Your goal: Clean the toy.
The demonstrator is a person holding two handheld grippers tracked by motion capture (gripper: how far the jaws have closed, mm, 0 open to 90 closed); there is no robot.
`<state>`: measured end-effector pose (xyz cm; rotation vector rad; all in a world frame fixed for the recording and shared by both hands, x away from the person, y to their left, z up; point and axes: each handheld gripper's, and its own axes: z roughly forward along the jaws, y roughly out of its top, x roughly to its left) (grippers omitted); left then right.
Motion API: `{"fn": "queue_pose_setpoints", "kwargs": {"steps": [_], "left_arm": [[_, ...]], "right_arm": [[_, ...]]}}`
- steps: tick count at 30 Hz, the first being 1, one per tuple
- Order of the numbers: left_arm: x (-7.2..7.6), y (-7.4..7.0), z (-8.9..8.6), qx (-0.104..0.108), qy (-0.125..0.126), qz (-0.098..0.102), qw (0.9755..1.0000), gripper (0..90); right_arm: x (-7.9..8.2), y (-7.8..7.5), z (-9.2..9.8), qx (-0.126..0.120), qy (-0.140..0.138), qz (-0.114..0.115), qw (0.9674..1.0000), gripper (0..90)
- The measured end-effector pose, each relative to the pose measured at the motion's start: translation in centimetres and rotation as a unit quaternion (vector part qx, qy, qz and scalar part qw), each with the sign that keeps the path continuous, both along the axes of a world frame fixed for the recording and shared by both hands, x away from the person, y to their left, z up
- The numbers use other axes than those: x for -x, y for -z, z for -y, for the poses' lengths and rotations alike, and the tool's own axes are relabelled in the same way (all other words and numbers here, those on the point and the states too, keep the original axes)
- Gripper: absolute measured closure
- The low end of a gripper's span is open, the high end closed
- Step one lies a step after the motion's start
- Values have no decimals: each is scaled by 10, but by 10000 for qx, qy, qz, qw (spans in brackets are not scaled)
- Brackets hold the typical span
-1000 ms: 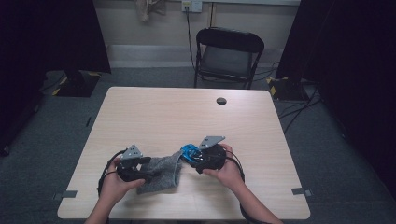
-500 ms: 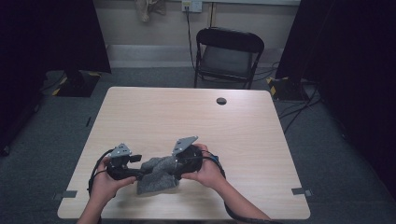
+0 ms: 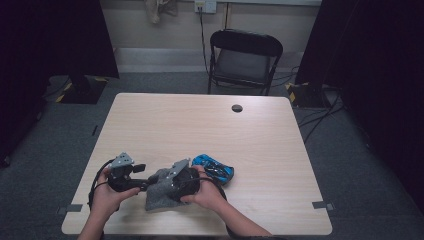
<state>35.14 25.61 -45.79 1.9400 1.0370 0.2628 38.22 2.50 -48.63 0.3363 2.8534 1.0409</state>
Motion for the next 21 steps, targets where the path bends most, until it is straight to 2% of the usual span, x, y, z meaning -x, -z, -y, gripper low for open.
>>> {"fn": "queue_pose_setpoints", "kwargs": {"steps": [1,2,4,5,7,8,10,14,17,21], "left_arm": [[0,-1,-1,-20,7,32,10000,247],[0,-1,-1,46,-66,40,10000,247],[0,-2,-3,26,-88,57,9999,248],[0,-2,-3,59,-110,51,9999,248],[0,-2,-3,64,-128,56,9999,249],[0,-3,-4,33,-116,71,9999,250],[0,-3,-5,75,-168,114,9998,250],[0,-6,-9,90,-207,144,9996,251],[-1,-7,-10,139,-250,188,9994,251],[-2,-8,-2,82,-129,190,9997,250]], "right_arm": [[-1,1,2,-59,67,-64,9999,380],[-1,1,3,-81,119,-81,9999,411],[0,-1,4,-73,120,-109,9998,598],[0,-2,4,-52,146,-140,9998,662],[1,-3,4,-34,155,-187,9997,685],[3,-5,4,16,188,-206,9996,726],[4,-7,4,31,208,-213,9996,741],[2,-17,13,-50,326,-377,9987,745],[-4,-31,26,-150,474,-424,9979,746],[-14,-49,53,-325,744,-389,9959,746]]}}
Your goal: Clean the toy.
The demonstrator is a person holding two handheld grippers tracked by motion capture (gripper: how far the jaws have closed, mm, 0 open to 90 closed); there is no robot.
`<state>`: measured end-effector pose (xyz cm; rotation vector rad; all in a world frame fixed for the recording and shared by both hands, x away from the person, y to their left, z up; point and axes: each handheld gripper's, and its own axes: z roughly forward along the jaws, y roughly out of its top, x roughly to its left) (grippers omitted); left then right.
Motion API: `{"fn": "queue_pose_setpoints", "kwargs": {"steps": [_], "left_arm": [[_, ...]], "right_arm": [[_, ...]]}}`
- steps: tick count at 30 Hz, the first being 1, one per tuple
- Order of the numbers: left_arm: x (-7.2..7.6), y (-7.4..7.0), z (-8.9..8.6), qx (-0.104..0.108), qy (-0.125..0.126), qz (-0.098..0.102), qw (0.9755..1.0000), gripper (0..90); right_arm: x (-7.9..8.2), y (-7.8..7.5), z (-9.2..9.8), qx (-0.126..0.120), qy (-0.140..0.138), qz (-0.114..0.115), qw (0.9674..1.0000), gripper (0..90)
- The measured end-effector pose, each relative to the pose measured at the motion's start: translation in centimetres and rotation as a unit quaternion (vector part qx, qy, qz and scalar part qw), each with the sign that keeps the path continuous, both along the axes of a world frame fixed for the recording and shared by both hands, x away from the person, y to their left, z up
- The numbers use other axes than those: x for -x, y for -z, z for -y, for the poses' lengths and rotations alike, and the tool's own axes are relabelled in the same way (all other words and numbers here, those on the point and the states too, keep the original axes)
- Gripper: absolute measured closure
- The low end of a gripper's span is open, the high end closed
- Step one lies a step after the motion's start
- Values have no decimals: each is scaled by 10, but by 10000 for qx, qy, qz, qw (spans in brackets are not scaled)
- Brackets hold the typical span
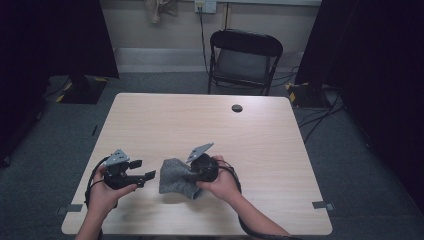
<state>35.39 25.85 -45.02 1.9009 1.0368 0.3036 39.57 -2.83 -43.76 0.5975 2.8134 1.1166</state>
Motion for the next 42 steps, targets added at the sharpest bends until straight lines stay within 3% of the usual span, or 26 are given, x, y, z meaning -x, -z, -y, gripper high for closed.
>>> {"fn": "queue_pose_setpoints", "kwargs": {"steps": [6,11,14,20,24,25,33,39,42], "left_arm": [[-6,2,27,-127,330,-9,9994,247],[-13,4,58,-282,744,-2,9968,246],[-18,6,77,-262,926,0,9954,243],[-27,8,110,-284,1155,49,9929,239],[-32,9,125,-230,1229,90,9921,234],[-36,10,135,-254,1280,67,9914,230],[-48,19,171,-441,1450,108,9884,223],[-55,22,186,-459,1440,139,9884,206],[-57,23,190,-452,1455,181,9882,197]], "right_arm": [[-13,-18,50,-69,533,126,9985,746],[-18,-25,90,-130,922,122,9956,746],[-19,-27,112,-71,1153,135,9932,745],[-21,-27,156,-20,1565,129,9876,744],[-22,-20,176,1,1765,66,9843,743],[-21,-12,188,76,1877,39,9822,742],[-17,17,210,273,2083,-116,9776,730],[-15,27,213,340,2071,-99,9777,701],[-13,33,214,389,2073,-82,9775,616]]}}
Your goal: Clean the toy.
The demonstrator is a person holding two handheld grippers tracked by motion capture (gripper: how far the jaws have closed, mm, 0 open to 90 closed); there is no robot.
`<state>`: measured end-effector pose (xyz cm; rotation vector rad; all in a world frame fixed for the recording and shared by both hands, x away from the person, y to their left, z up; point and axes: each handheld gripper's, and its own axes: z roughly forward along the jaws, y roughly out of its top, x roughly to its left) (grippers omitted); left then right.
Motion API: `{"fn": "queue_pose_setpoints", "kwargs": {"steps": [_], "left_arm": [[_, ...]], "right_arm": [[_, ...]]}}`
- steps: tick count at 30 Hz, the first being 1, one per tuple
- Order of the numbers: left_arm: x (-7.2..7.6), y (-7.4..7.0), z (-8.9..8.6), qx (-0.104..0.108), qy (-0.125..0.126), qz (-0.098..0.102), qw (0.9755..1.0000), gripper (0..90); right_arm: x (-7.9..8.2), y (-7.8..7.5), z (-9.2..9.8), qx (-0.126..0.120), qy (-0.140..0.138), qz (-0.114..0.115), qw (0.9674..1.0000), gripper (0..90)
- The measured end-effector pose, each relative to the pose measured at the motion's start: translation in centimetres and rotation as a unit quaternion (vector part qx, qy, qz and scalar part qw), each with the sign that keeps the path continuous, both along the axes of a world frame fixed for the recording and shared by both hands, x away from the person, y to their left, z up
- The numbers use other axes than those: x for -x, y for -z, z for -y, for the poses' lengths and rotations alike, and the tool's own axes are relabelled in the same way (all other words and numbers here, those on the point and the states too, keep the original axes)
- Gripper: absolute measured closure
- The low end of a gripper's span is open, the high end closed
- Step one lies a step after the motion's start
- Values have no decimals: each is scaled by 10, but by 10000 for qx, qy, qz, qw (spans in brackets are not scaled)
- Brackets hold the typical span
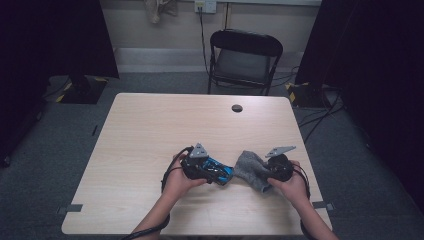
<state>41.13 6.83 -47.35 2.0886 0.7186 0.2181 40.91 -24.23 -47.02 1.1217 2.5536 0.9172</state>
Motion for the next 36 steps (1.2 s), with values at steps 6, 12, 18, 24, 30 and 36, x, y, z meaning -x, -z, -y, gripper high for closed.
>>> {"fn": "queue_pose_setpoints", "kwargs": {"steps": [6,12,18,24,30,36], "left_arm": [[-8,9,4,-170,-31,25,9998,185],[-10,14,6,-39,1,47,10000,132],[-9,17,3,68,99,142,9998,119],[-9,16,8,-164,220,146,9995,73],[-7,17,11,-180,130,239,9995,75],[-5,19,10,-86,123,301,9994,81]], "right_arm": [[2,0,3,36,-9,91,10000,431],[2,-8,1,-10,-85,264,9996,319],[-2,-9,-11,-141,-158,312,9993,327],[-6,12,-29,172,-153,253,9994,358],[-5,10,-26,127,-2,217,9997,705],[5,7,-34,165,236,344,9990,749]]}}
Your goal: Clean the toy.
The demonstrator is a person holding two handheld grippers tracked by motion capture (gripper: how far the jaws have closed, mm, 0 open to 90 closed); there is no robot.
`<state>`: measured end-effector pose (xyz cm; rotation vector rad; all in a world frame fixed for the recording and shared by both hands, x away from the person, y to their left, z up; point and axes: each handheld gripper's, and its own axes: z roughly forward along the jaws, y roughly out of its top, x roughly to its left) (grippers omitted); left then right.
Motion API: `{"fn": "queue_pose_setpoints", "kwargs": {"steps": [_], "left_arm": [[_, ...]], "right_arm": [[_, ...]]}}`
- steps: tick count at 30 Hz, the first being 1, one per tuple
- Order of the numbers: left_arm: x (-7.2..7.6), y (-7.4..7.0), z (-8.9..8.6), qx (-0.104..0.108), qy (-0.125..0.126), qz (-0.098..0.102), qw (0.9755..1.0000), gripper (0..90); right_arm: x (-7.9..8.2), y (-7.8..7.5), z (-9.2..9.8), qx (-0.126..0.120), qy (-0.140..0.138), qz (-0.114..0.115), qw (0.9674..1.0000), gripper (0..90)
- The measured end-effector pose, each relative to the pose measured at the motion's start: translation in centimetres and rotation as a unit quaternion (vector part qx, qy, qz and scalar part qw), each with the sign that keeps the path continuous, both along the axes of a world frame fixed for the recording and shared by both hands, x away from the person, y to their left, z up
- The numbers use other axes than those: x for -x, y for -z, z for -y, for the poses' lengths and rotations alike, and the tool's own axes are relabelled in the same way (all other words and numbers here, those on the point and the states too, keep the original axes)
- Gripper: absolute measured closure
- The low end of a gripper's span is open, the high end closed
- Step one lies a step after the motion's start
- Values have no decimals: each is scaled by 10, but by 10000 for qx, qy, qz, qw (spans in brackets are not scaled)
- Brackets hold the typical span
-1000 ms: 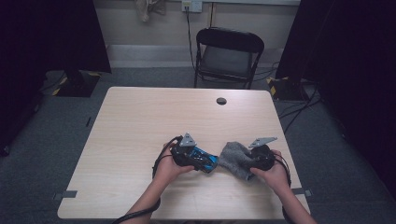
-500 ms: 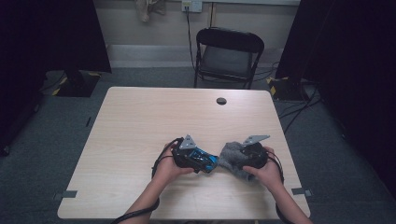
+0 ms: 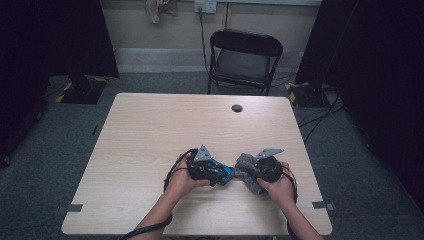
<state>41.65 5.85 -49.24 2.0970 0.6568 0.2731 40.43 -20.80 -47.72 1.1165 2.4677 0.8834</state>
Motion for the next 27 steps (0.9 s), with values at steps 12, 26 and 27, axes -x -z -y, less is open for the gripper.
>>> {"fn": "queue_pose_setpoints", "kwargs": {"steps": [12,26,27], "left_arm": [[2,3,-3,102,-57,88,9999,82],[1,2,-5,68,-89,78,9999,85],[0,2,-5,54,-79,75,9999,85]], "right_arm": [[20,1,-25,-184,-467,-276,9984,755],[40,1,-33,-409,-785,-530,9947,758],[42,2,-34,-413,-834,-531,9942,758]]}}
